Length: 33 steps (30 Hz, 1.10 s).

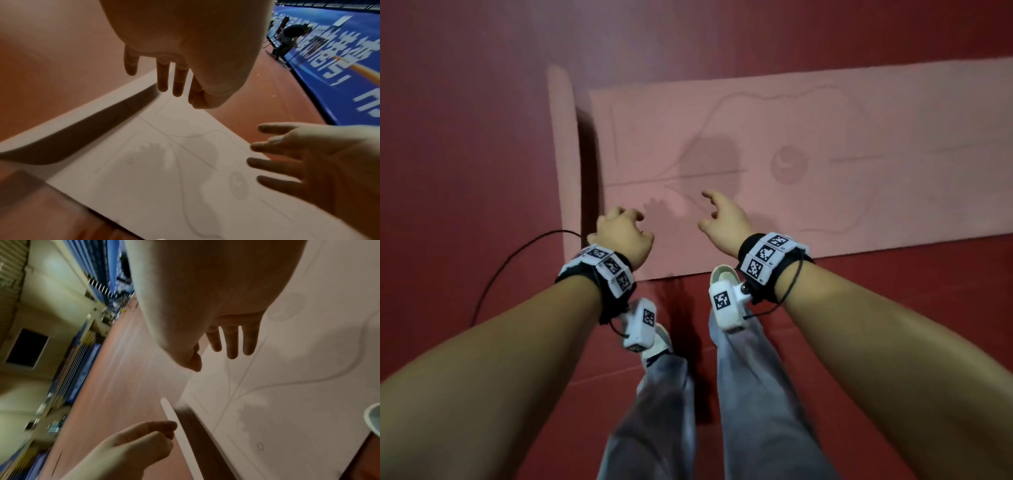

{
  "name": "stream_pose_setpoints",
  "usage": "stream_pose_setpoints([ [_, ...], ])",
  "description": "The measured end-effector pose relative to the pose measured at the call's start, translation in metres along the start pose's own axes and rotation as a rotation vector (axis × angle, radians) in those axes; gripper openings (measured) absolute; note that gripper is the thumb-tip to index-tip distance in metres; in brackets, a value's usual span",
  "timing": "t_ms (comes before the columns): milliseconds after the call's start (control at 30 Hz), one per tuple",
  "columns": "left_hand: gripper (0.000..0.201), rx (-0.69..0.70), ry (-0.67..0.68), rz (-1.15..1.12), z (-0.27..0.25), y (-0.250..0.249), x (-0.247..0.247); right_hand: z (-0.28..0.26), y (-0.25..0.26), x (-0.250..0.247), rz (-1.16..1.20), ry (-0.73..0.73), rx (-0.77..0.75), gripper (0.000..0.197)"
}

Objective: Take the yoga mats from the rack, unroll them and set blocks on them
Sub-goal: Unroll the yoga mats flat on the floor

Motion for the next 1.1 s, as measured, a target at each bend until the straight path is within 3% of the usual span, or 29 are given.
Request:
stream_pose_setpoints([
  [300,0.047,0.369,0.087,0.024,-0.121,-0.215,-0.034,-0.18,-0.046,-0.141,0.443,-0.402,0.091,0.06],
  [500,0.045,0.578,0.133,0.137,-0.204,-0.343,0.011,-0.308,-0.134,-0.212,0.666,-0.637,0.124,0.055],
  [667,0.043,0.683,0.196,0.222,-0.276,-0.449,0.106,-0.417,-0.261,-0.242,0.846,-0.826,0.171,0.051],
  [933,0.045,0.84,0.34,0.411,-0.438,-0.605,0.328,-0.622,-0.494,-0.244,1.101,-1.02,0.305,0.049],
  [1100,0.045,0.925,0.437,0.44,-0.512,-0.689,0.446,-0.733,-0.602,-0.251,1.192,-1.162,0.361,0.048],
])
Point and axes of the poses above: each hand's wrist, its own z-axis towards the middle knuckle, its own x-axis out of the palm, y = z × x, the point moved 7 cm from there along z, towards the middle knuckle, and after that the axes turned 11 degrees about y, right-handed, at the moved point
